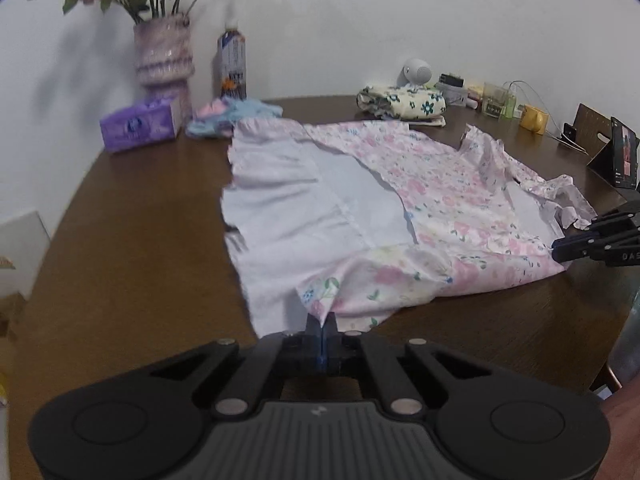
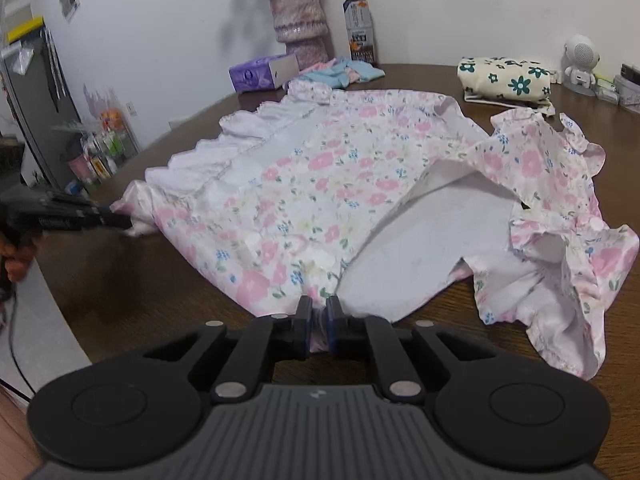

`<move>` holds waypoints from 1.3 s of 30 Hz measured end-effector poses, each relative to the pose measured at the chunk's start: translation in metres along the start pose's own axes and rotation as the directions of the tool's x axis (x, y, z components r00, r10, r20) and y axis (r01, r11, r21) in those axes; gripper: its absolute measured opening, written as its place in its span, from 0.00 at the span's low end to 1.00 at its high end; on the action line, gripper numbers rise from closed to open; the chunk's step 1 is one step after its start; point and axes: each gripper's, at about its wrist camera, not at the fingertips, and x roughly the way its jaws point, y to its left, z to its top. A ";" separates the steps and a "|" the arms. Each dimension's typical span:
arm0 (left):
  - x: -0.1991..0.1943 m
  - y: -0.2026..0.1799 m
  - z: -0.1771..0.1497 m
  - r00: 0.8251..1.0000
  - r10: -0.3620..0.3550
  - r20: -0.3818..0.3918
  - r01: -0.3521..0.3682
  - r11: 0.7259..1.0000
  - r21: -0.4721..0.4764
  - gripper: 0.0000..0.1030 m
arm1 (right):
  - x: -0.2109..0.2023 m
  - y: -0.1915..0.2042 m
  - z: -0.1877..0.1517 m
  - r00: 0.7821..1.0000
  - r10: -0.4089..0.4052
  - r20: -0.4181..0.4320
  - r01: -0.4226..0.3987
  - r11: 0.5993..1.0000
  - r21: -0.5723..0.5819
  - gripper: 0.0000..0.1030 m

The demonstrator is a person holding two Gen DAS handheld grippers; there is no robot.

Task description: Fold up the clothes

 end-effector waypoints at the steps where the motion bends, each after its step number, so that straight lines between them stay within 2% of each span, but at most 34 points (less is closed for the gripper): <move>1: -0.001 -0.003 0.000 1.000 0.012 -0.005 -0.012 0.999 0.030 0.00 | -0.001 0.002 -0.001 1.000 -0.017 -0.001 0.017 1.000 -0.024 0.05; 4: 0.001 -0.014 -0.004 0.998 0.048 -0.033 -0.043 0.991 0.129 0.00 | -0.002 0.005 -0.004 0.998 -0.056 0.002 0.056 0.996 -0.064 0.05; 6: 0.003 -0.021 -0.012 0.996 0.053 -0.066 -0.040 0.983 0.181 0.00 | -0.003 0.006 -0.005 0.998 -0.066 0.006 0.066 0.995 -0.073 0.05; 9: -0.009 -0.021 -0.017 0.997 0.052 -0.057 -0.040 0.982 0.184 0.08 | -0.004 0.008 -0.007 0.997 -0.081 0.011 0.082 0.993 -0.089 0.05; 10: -0.015 -0.020 -0.016 0.998 0.058 -0.029 -0.052 0.984 0.169 0.11 | -0.004 0.009 -0.007 0.996 -0.084 0.010 0.085 0.992 -0.094 0.05; 11: -0.022 -0.018 -0.013 0.998 0.058 0.009 -0.058 0.988 0.145 0.20 | -0.006 0.008 -0.007 0.997 -0.080 0.009 0.080 0.993 -0.088 0.06; 13: -0.035 -0.017 -0.004 0.994 0.048 0.097 -0.057 0.994 0.096 0.32 | -0.010 0.004 -0.006 0.998 -0.058 0.006 0.058 0.997 -0.059 0.08; 15: -0.040 -0.023 0.010 0.984 0.031 0.175 -0.044 0.996 0.071 0.37 | -0.013 -0.001 -0.003 0.999 -0.031 0.029 0.031 0.999 -0.018 0.10; 16: -0.039 -0.029 0.017 0.979 0.011 0.202 -0.026 0.997 0.075 0.37 | -0.014 -0.001 0.000 0.999 -0.024 0.043 0.024 1.000 -0.005 0.12; 18: -0.027 -0.041 0.031 0.977 -0.034 0.211 0.017 0.997 0.081 0.37 | -0.012 0.002 0.004 0.998 -0.021 0.066 0.022 1.000 -0.005 0.23; 21: 0.003 -0.063 0.046 0.980 -0.119 0.161 0.100 0.988 0.122 0.34 | -0.005 0.013 0.009 0.996 -0.008 0.089 0.010 1.000 -0.028 0.25; 23: 0.026 -0.078 0.047 0.987 -0.141 0.081 0.126 0.979 0.162 0.14 | 0.000 0.022 0.011 0.995 0.005 0.099 0.000 0.999 -0.048 0.25; 25: 0.043 -0.086 0.037 0.990 -0.138 0.006 0.134 0.972 0.193 0.11 | 0.004 0.028 0.010 0.995 0.004 0.096 0.003 0.998 -0.070 0.25; 27: 0.049 -0.087 0.023 0.995 -0.096 -0.020 0.098 0.973 0.208 0.11 | 0.010 0.030 0.008 0.997 -0.001 0.074 0.008 0.996 -0.085 0.25; 29: 0.046 -0.083 0.011 0.996 -0.093 0.005 0.091 0.981 0.170 0.12 | 0.014 0.028 0.003 0.998 -0.011 0.055 0.015 0.996 -0.088 0.25; 33: 0.036 -0.081 -0.001 0.996 -0.080 0.035 0.075 0.988 0.132 0.12 | 0.012 0.023 -0.007 0.996 -0.026 0.083 0.035 0.994 -0.105 0.25; 39: 0.031 -0.081 0.003 0.998 -0.056 0.036 0.052 0.995 0.090 0.14 | 0.008 0.024 -0.013 0.994 -0.056 0.095 0.068 0.990 -0.124 0.26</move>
